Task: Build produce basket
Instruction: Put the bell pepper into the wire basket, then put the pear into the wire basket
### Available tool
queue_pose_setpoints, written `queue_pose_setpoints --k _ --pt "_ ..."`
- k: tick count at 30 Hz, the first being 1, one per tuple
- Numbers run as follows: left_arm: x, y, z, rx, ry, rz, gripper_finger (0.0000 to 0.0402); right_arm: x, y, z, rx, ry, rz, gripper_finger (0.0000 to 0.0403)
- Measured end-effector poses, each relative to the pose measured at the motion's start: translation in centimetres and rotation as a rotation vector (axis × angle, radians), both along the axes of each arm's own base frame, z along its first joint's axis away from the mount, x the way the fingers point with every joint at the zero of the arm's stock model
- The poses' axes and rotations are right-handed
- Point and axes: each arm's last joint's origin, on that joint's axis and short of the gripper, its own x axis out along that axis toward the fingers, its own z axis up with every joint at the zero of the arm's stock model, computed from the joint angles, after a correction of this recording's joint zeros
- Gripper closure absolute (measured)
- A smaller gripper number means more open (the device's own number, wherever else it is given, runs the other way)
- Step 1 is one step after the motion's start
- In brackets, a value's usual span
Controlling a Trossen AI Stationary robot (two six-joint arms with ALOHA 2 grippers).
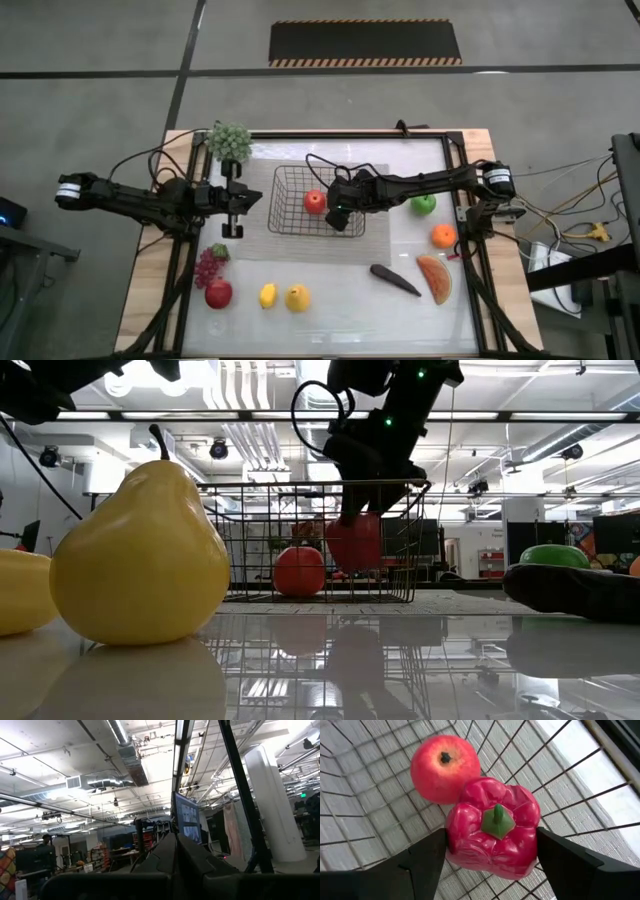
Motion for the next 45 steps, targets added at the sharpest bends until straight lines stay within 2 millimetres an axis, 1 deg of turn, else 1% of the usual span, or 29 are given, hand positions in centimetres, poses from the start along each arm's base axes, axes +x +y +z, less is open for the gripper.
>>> queue_pose_setpoints --k 6,11,16,21,24,26,29,34,35,42,45 --pt "0.0 0.0 0.0 0.000 -0.002 0.000 0.0402 0.2 0.0 -0.5 -0.003 0.017 0.007 0.0093" --pt "0.0 0.0 0.0 0.000 -0.001 0.000 0.0402 0.1 0.0 -0.5 -0.003 0.021 0.008 0.0085" --pt "0.0 0.0 0.0 0.000 -0.001 0.000 0.0402 -0.1 0.0 0.1 -0.005 0.008 0.010 0.0095" --pt "0.0 0.0 0.0 0.000 -0.001 0.000 0.0402 -0.4 0.0 1.6 -0.013 -0.021 0.025 0.0116" --pt "0.0 0.0 0.0 0.000 -0.001 0.000 0.0402 -0.6 0.0 2.7 -0.021 -0.021 0.041 0.0146" --pt "0.0 0.0 0.0 0.000 -0.001 0.000 0.0402 -0.6 0.0 3.3 -0.034 -0.009 0.067 0.0178" --pt "0.0 0.0 0.0 0.000 -0.001 0.000 0.0402 -0.3 0.0 3.9 -0.054 -0.016 0.106 0.0241" --pt "0.0 0.0 0.0 0.000 -0.001 0.000 0.0402 0.1 -0.6 4.0 -0.072 -0.005 0.187 0.0368" --pt "0.0 0.0 0.0 -0.001 0.000 0.000 0.0402 0.2 -0.8 4.1 -0.068 -0.015 0.207 0.0380" --pt "0.0 0.0 0.0 0.000 0.001 0.000 0.0402 0.3 -2.6 4.2 -0.035 -0.042 0.209 0.0394" --pt "0.1 0.0 0.0 0.000 0.002 0.000 0.0402 0.3 -2.9 4.2 -0.054 -0.032 0.220 0.0394"
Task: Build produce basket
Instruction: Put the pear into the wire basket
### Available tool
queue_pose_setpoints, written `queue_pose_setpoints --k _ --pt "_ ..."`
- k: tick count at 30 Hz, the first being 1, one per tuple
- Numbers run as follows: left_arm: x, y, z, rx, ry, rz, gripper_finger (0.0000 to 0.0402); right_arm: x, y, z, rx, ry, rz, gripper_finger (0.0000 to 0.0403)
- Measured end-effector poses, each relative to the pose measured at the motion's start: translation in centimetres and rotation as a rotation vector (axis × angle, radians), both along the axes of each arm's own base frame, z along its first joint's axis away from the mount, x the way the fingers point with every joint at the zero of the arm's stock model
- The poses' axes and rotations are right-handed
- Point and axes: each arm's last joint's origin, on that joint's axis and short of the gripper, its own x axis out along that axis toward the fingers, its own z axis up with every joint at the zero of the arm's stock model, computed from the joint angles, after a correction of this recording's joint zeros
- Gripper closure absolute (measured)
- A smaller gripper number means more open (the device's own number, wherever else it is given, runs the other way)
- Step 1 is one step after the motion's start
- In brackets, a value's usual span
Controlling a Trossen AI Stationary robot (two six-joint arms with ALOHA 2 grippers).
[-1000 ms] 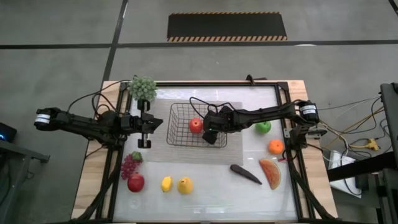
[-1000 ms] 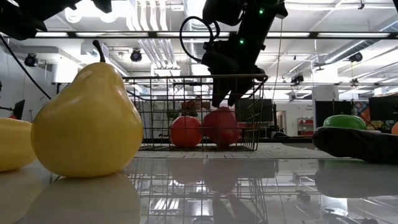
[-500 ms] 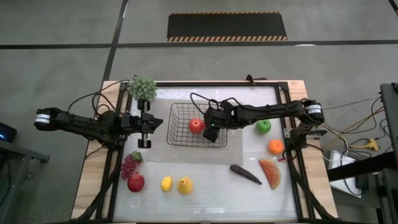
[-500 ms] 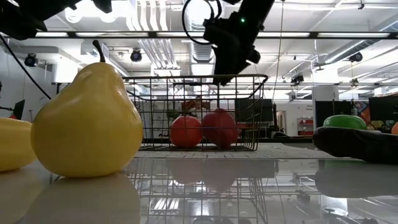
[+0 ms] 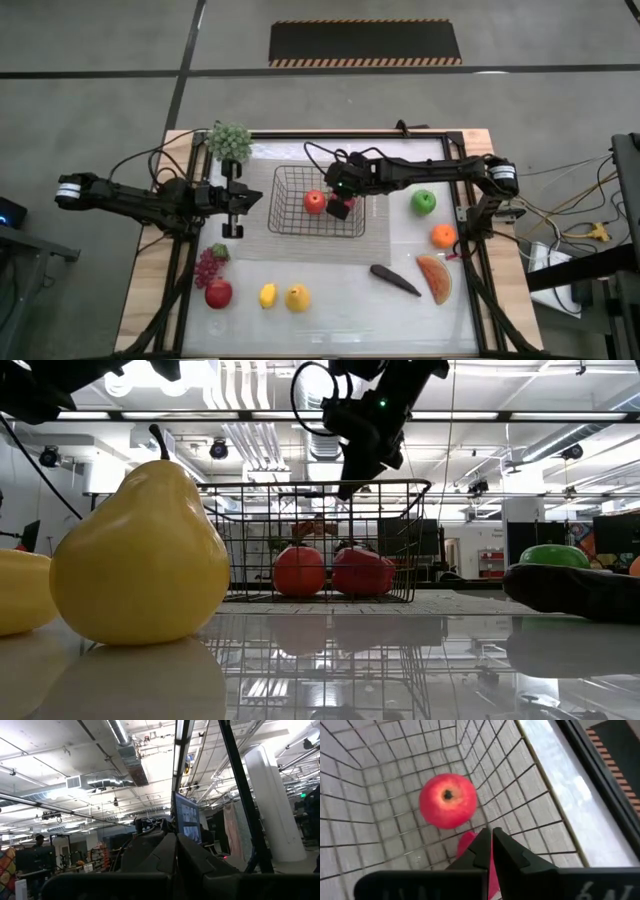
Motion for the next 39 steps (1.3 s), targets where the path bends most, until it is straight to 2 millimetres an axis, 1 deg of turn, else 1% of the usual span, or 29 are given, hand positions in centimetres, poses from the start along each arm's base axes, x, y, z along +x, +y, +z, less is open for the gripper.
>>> queue_pose_setpoints --k 1,3,5,9,14,16,18,21,23,25,27,30,33,36,39 --pt "0.0 0.0 0.0 0.000 0.000 0.000 0.0402 0.0 0.1 0.1 -0.010 0.003 0.006 0.0394" --pt "0.0 0.0 0.0 0.000 0.001 0.000 0.0402 -0.3 0.9 0.7 -0.030 -0.008 0.022 0.0394" --pt "0.0 0.0 0.0 0.000 0.001 0.000 0.0402 -0.7 2.1 1.9 -0.060 -0.037 0.053 0.0394" --pt "0.0 0.0 0.1 0.000 -0.002 0.000 0.0402 -1.9 5.3 4.0 -0.108 -0.103 0.122 0.0394" --pt "0.3 0.0 -0.1 -0.002 0.013 -0.002 0.0402 -3.9 9.6 5.6 -0.124 -0.203 0.257 0.0394" --pt "0.5 0.0 -0.3 -0.003 0.024 -0.003 0.0402 -5.1 11.3 5.8 -0.128 -0.246 0.320 0.0394" --pt "0.8 0.0 -0.6 -0.006 0.044 -0.006 0.0402 -6.4 12.9 5.4 -0.137 -0.291 0.371 0.0394" --pt "1.4 -0.1 -1.1 -0.011 0.076 -0.015 0.0402 -8.6 14.8 4.2 -0.164 -0.352 0.440 0.0394" --pt "1.8 -0.2 -1.5 -0.053 0.106 -0.044 0.0402 -10.0 15.7 3.4 -0.189 -0.403 0.467 0.0394" --pt "2.4 -0.3 -2.1 -0.085 0.144 -0.067 0.0402 -11.3 16.0 2.3 -0.208 -0.457 0.488 0.0394" --pt "3.0 -0.5 -2.6 -0.111 0.175 -0.089 0.0402 -12.3 16.0 1.1 -0.217 -0.504 0.509 0.0394" --pt "3.9 -1.1 -2.8 -0.153 0.200 -0.136 0.0402 -13.5 15.5 -0.6 -0.234 -0.597 0.530 0.0394" --pt "5.0 -2.2 -2.8 -0.173 0.230 -0.191 0.0402 -14.7 14.7 -2.0 -0.257 -0.677 0.561 0.0394" --pt "6.0 -3.5 -2.7 -0.169 0.251 -0.239 0.0402 -15.8 13.8 -2.9 -0.275 -0.757 0.587 0.0394" --pt "6.9 -4.8 -2.4 -0.167 0.273 -0.275 0.0402 -16.6 12.8 -2.8 -0.292 -0.863 0.608 0.0394"
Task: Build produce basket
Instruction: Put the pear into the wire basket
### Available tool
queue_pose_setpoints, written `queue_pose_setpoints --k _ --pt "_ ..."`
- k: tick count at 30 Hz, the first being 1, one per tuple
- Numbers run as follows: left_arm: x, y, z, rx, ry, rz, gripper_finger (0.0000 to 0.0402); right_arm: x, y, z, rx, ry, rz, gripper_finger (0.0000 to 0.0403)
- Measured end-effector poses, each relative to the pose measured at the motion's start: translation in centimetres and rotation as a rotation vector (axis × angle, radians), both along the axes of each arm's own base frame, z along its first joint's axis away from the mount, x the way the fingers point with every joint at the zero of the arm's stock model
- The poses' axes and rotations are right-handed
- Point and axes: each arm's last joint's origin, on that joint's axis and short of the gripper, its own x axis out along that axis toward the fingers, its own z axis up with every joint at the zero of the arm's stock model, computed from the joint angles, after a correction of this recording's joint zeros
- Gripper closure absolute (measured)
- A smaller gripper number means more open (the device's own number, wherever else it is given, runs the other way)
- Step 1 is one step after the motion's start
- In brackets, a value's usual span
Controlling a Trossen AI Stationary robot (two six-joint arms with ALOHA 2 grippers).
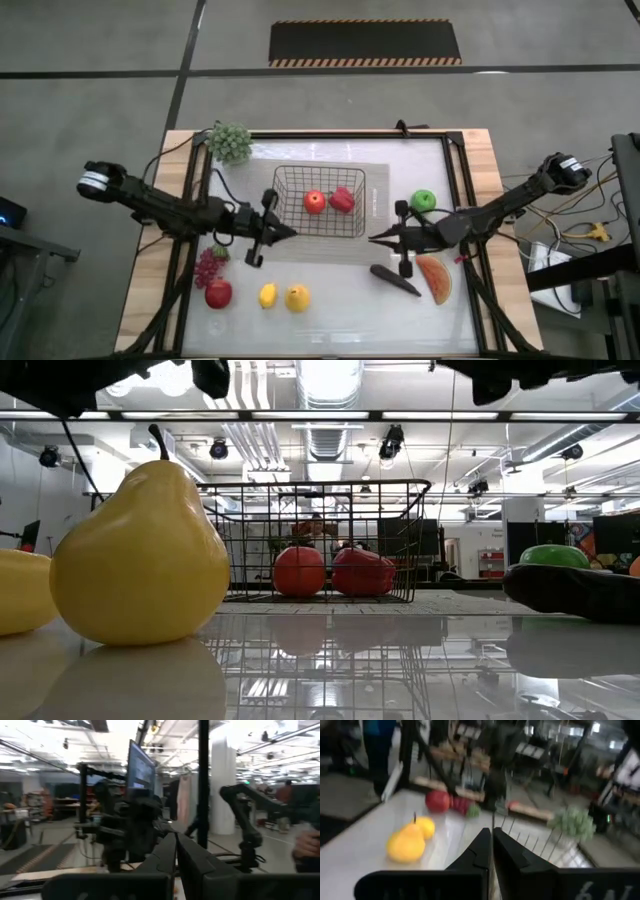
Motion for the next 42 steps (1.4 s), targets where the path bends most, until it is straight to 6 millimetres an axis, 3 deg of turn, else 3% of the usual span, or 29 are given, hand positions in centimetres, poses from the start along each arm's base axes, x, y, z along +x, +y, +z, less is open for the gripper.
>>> queue_pose_setpoints --k 6,11,19,25,29,36,42 --pt "1.5 -1.7 -0.2 -0.077 0.217 0.059 0.0402 -0.6 -2.4 -0.4 0.030 -0.092 0.128 0.0394" --pt "2.8 -3.5 0.7 -0.042 0.385 0.096 0.0402 -0.7 -4.2 -1.5 0.028 -0.085 0.089 0.0394" --pt "3.7 -6.2 2.2 0.061 0.730 0.099 0.0396 -2.1 -4.6 -2.2 0.019 -0.090 0.080 0.0394" --pt "4.2 -7.5 3.4 0.022 0.990 0.140 0.0346 -2.9 -4.8 -0.8 0.016 -0.167 0.078 0.0394" --pt "4.6 -8.7 3.9 0.017 1.082 0.150 0.0296 -3.2 -4.8 -1.0 0.018 -0.134 0.081 0.0394" --pt "5.8 -9.9 1.3 0.000 1.234 0.083 0.0213 -3.3 -4.8 -1.0 0.018 -0.130 0.081 0.0394" --pt "6.0 -10.2 0.6 0.002 1.268 0.054 0.0201 -3.3 -4.8 -1.0 0.017 -0.131 0.081 0.0394"
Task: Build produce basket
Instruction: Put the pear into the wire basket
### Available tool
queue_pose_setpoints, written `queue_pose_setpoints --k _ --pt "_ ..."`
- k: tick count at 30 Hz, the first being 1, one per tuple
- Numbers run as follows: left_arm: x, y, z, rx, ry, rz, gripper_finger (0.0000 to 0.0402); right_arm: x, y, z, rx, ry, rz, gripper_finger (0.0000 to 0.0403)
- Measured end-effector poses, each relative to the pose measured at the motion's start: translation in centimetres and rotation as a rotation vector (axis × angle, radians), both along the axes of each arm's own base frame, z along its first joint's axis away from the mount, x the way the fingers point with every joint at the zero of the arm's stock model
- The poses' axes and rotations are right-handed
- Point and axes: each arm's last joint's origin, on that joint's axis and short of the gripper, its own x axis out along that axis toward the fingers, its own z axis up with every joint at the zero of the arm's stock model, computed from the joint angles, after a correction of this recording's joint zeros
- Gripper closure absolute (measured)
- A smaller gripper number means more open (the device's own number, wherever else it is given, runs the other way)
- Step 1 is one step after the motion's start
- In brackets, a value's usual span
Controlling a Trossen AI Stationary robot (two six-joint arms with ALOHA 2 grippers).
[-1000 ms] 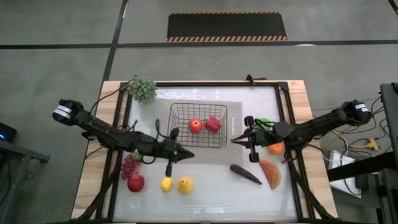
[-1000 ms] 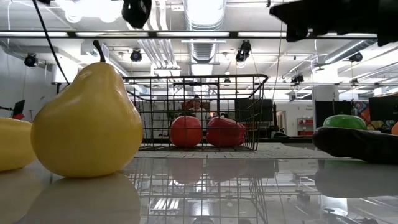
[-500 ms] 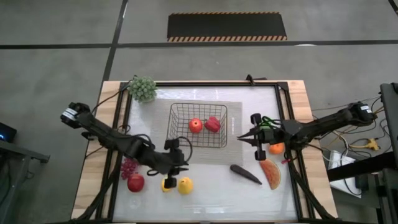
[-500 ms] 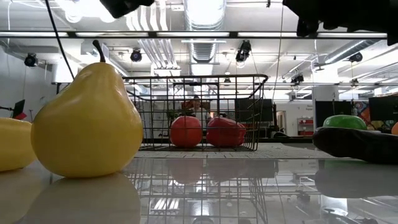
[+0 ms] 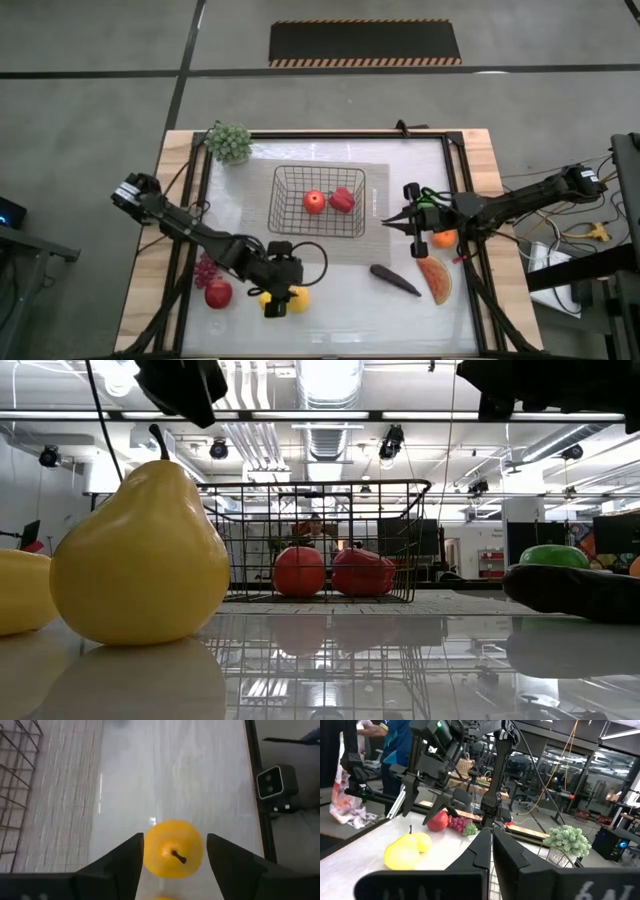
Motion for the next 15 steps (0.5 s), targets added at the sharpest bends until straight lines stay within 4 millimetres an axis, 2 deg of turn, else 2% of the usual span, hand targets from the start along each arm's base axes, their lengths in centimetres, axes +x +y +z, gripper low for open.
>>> queue_pose_setpoints --k 5,9,15 --pt "-0.2 0.1 -0.3 0.005 0.010 -0.003 0.0201 0.0 0.0 0.0 0.000 0.000 0.000 0.0394" --pt "-0.3 0.0 -1.5 -0.004 0.045 -0.021 0.0201 0.0 0.0 0.0 0.001 0.001 0.000 0.0394" --pt "0.1 -0.5 -3.1 -0.050 -0.004 -0.041 0.0201 0.0 0.0 -0.1 0.009 0.013 0.001 0.0394"
